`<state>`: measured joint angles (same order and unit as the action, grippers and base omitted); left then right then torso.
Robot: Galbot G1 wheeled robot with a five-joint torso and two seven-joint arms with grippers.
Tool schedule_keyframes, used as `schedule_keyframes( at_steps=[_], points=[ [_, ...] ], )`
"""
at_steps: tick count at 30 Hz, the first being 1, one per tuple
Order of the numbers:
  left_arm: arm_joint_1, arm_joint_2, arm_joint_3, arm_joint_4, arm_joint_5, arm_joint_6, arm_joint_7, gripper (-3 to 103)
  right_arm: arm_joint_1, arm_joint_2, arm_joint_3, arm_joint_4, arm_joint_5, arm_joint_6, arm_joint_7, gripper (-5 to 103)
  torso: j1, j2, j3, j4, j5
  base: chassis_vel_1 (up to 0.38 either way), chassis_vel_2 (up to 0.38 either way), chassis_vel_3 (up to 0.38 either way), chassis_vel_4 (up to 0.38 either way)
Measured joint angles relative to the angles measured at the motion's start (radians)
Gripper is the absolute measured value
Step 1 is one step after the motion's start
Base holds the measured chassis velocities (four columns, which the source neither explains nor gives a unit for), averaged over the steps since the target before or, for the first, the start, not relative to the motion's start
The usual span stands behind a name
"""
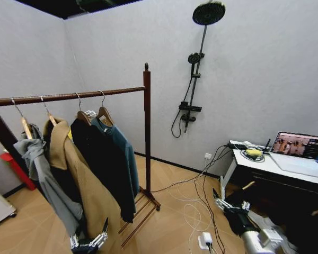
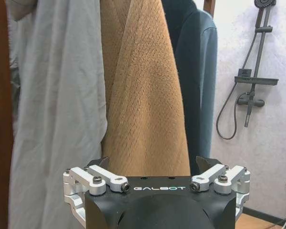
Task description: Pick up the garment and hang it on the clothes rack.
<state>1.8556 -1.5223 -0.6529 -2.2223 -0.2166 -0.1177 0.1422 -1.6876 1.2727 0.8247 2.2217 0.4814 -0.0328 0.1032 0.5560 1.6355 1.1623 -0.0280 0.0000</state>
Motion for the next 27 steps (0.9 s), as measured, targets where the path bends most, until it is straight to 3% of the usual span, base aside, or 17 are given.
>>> schedule_keyframes(
  at_steps=[11, 13, 18, 19, 21, 27],
  points=[
    [0.0, 0.0, 0.0, 0.0, 0.0, 0.0, 0.0, 100, 0.001, -0.001, -0.001, -0.001, 0.001, 0.0, 0.0, 100, 0.0, 0.0, 0.0, -0.0003, -0.0003, 0.23, -0.238, -0.236, 0.226],
    [0.0, 0.0, 0.0, 0.0, 0.0, 0.0, 0.0, 100, 0.001, -0.001, -0.001, -0.001, 0.001, 0.0, 0.0, 100, -0.001, 0.0, 0.0, 0.0007, -0.0005, 0.282, -0.26, -0.265, 0.28],
    [0.0, 0.0, 0.0, 0.0, 0.0, 0.0, 0.0, 100, 0.001, -0.001, -0.001, -0.001, 0.001, 0.0, 0.0, 100, -0.001, 0.001, -0.001, -0.0001, 0.0002, 0.211, -0.173, -0.201, 0.19],
    [0.0, 0.0, 0.0, 0.0, 0.0, 0.0, 0.0, 100, 0.001, -0.001, -0.001, -0.001, 0.001, 0.0, 0.0, 100, -0.001, 0.001, -0.001, 0.0008, -0.0002, 0.039, -0.1, -0.102, 0.113],
    [0.0, 0.0, 0.0, 0.0, 0.0, 0.0, 0.0, 100, 0.001, -0.001, -0.001, -0.001, 0.001, 0.0, 0.0, 100, -0.001, 0.001, 0.0, -0.0005, 0.0004, -0.033, 0.011, -0.068, 0.02],
    [0.0, 0.0, 0.0, 0.0, 0.0, 0.0, 0.0, 100, 0.002, -0.001, -0.001, -0.001, 0.001, 0.0, 0.0, 100, 0.001, 0.0, 0.0, 0.0006, 0.0003, -0.066, 0.008, 0.057, -0.031]
  ],
)
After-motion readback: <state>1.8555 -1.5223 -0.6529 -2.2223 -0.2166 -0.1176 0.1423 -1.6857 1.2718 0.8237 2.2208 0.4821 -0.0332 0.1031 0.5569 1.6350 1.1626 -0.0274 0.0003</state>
